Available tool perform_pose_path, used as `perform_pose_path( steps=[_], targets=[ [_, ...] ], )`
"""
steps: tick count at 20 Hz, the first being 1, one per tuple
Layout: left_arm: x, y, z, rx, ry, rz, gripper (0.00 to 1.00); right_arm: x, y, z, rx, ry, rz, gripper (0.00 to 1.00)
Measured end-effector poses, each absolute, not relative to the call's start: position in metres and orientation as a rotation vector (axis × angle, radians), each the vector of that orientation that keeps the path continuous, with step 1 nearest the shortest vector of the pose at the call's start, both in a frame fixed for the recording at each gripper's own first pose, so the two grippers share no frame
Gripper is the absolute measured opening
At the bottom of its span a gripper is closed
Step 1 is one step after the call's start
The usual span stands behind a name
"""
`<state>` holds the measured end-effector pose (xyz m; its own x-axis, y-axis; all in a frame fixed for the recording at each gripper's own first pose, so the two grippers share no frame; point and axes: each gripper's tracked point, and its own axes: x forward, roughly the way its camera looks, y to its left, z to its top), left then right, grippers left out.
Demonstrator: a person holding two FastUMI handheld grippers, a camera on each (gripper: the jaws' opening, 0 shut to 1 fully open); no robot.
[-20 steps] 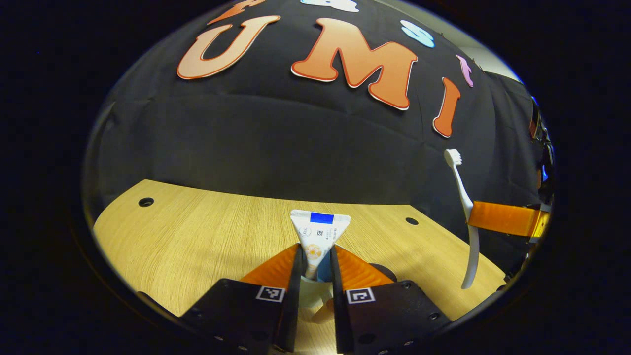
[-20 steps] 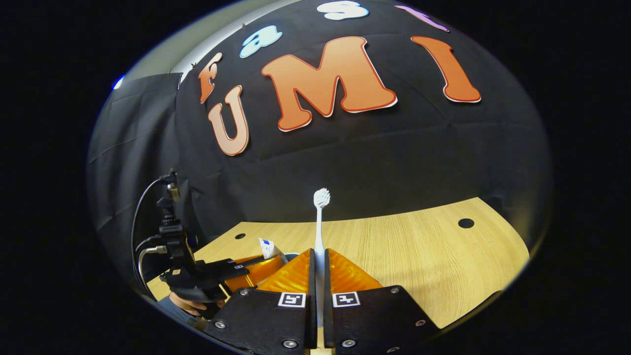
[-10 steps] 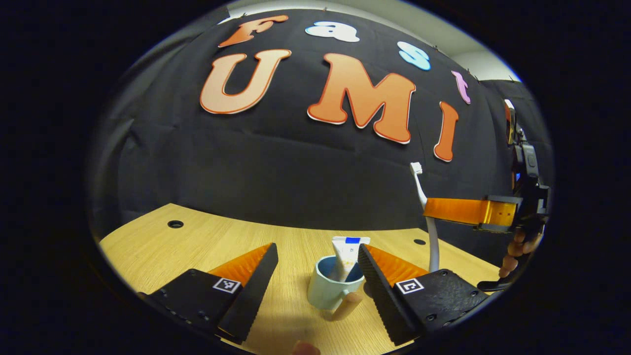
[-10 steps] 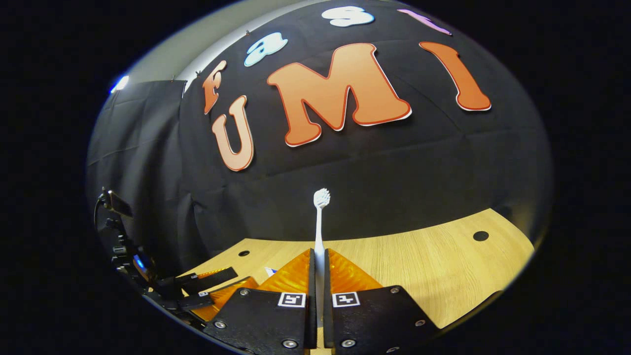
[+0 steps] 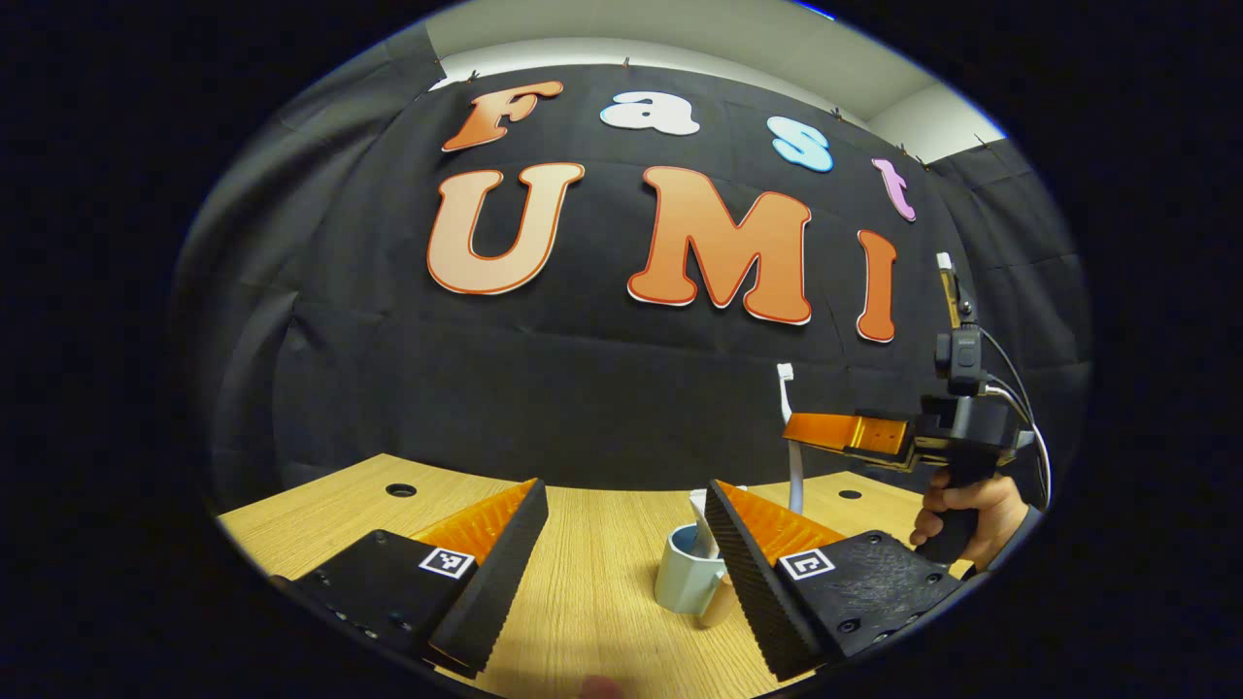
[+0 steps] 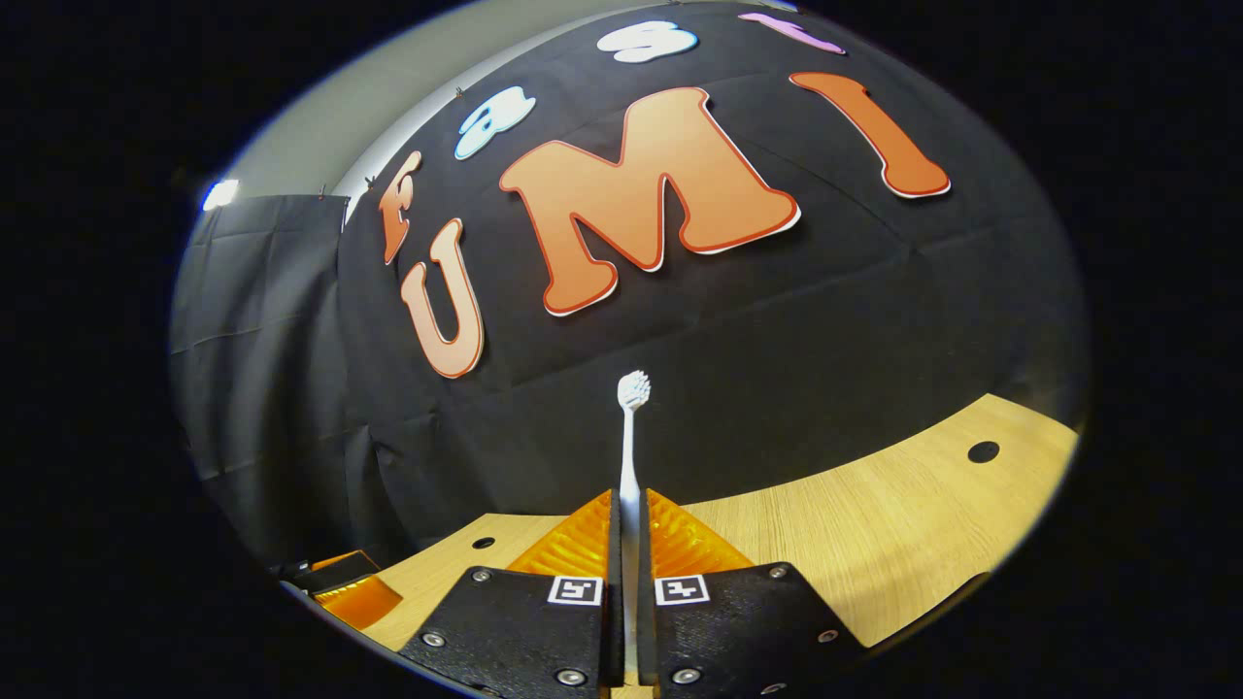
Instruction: Put the toothbrush and toothpaste on the desktop into the cup, then pick up the cup and place it on the coaster on the desktop.
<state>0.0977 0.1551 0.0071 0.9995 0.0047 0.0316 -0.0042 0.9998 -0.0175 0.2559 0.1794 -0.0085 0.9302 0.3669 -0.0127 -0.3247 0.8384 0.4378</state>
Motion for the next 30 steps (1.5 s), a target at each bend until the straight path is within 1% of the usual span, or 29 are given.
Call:
perform_pose_path(
  steps=[4, 7, 8, 9, 10, 11, 12, 15, 17, 18, 20, 21, 23, 24, 25, 26, 27, 28, 29, 30],
  targets=[
    [0.085, 0.164, 0.009, -0.003, -0.067, 0.027, 0.98, 0.267, 0.196, -0.017, 0.47, 0.078, 0.377, 0.05],
    [0.082, 0.167, 0.001, -0.009, -0.057, 0.033, 0.98, 0.273, 0.206, -0.023, 0.456, 0.068, 0.376, 0.05],
    [0.081, 0.167, -0.001, -0.012, -0.051, 0.033, 1.0, 0.274, 0.209, -0.026, 0.459, 0.07, 0.378, 0.05],
    [0.081, 0.166, -0.004, -0.016, -0.044, 0.034, 0.98, 0.275, 0.211, -0.029, 0.464, 0.077, 0.38, 0.05],
    [0.082, 0.165, -0.007, -0.017, -0.04, 0.029, 1.0, 0.277, 0.214, -0.032, 0.466, 0.078, 0.382, 0.05],
    [0.081, 0.163, -0.011, -0.014, -0.031, 0.027, 1.0, 0.278, 0.216, -0.035, 0.464, 0.078, 0.381, 0.05],
    [0.081, 0.161, -0.013, -0.006, -0.03, 0.026, 0.98, 0.278, 0.22, -0.038, 0.458, 0.077, 0.388, 0.06],
    [0.076, 0.157, -0.024, -0.006, -0.018, 0.036, 0.98, 0.273, 0.226, -0.048, 0.409, 0.098, 0.402, 0.07],
    [0.079, 0.148, -0.03, -0.022, 0.003, 0.022, 0.98, 0.264, 0.222, -0.047, 0.364, 0.111, 0.413, 0.11],
    [0.08, 0.145, -0.032, -0.024, 0.012, 0.02, 0.98, 0.259, 0.219, -0.043, 0.346, 0.109, 0.422, 0.18],
    [0.081, 0.136, -0.031, -0.019, 0.023, 0.011, 0.98, 0.251, 0.203, -0.032, 0.323, 0.093, 0.412, 0.26],
    [0.08, 0.132, -0.031, -0.019, 0.031, 0.004, 0.98, 0.246, 0.193, -0.025, 0.319, 0.083, 0.406, 0.27],
    [0.083, 0.119, -0.023, -0.016, 0.037, -0.011, 0.98, 0.234, 0.176, -0.011, 0.303, 0.064, 0.398, 0.36],
    [0.084, 0.112, -0.018, -0.011, 0.037, -0.019, 0.98, 0.228, 0.167, -0.003, 0.293, 0.056, 0.399, 0.45],
    [0.086, 0.108, -0.013, -0.005, 0.044, -0.022, 0.98, 0.222, 0.158, 0.003, 0.282, 0.053, 0.397, 0.49],
    [0.088, 0.104, -0.008, 0.0, 0.054, -0.026, 0.98, 0.215, 0.151, 0.008, 0.269, 0.049, 0.398, 0.57],
    [0.092, 0.1, -0.005, -0.001, 0.069, -0.032, 0.98, 0.209, 0.142, 0.013, 0.254, 0.045, 0.391, 0.61],
    [0.095, 0.095, -0.002, -0.01, 0.085, -0.043, 0.98, 0.202, 0.132, 0.019, 0.239, 0.034, 0.387, 0.71],
    [0.097, 0.092, 0.0, -0.025, 0.104, -0.049, 0.98, 0.195, 0.123, 0.025, 0.224, 0.024, 0.378, 0.75],
    [0.099, 0.088, 0.004, -0.036, 0.124, -0.056, 0.98, 0.189, 0.114, 0.031, 0.213, 0.014, 0.373, 0.83]
  ],
)
